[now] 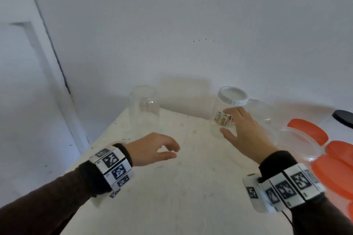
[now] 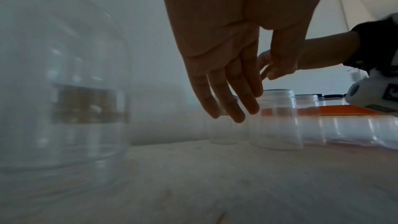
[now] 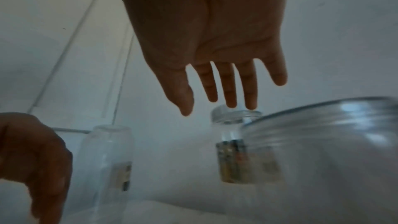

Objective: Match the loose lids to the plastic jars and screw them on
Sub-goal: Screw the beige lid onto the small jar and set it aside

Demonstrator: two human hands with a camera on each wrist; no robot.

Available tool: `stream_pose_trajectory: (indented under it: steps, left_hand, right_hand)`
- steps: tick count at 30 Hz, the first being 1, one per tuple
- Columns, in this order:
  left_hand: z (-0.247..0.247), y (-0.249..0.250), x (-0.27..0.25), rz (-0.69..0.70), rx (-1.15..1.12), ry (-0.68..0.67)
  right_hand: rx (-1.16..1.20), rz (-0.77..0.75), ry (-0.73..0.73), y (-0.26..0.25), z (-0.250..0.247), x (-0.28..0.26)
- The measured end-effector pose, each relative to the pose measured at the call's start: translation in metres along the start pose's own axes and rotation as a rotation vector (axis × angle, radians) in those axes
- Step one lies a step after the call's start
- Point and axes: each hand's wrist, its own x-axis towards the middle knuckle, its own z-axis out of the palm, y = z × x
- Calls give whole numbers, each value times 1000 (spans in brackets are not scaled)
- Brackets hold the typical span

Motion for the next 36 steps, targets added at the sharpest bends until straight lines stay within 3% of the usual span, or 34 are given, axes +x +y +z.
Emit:
stream_pose_trajectory:
  steps: [5, 10, 16, 21, 29, 36]
  left_hand:
    - [-18, -37, -54, -122, 62, 165]
    - [-22, -51, -84, -312, 204, 105]
    - [-12, -66, -95, -439, 181, 54]
    - [-10, -70, -92, -414, 207, -26]
    - [-8, -72, -89, -449, 207, -27]
    - [-6, -74, -88, -455, 283, -33]
  right_hand:
    - [154, -317, -18, -64, 13, 28]
    - [151, -477, -22, -112, 29, 68]
    - [49, -469, -73, -134, 47, 102]
    - [-31, -427, -176, -132, 59, 109]
    - [84, -387, -117, -139, 63, 105]
    - [-104, -391, -160, -143, 53, 100]
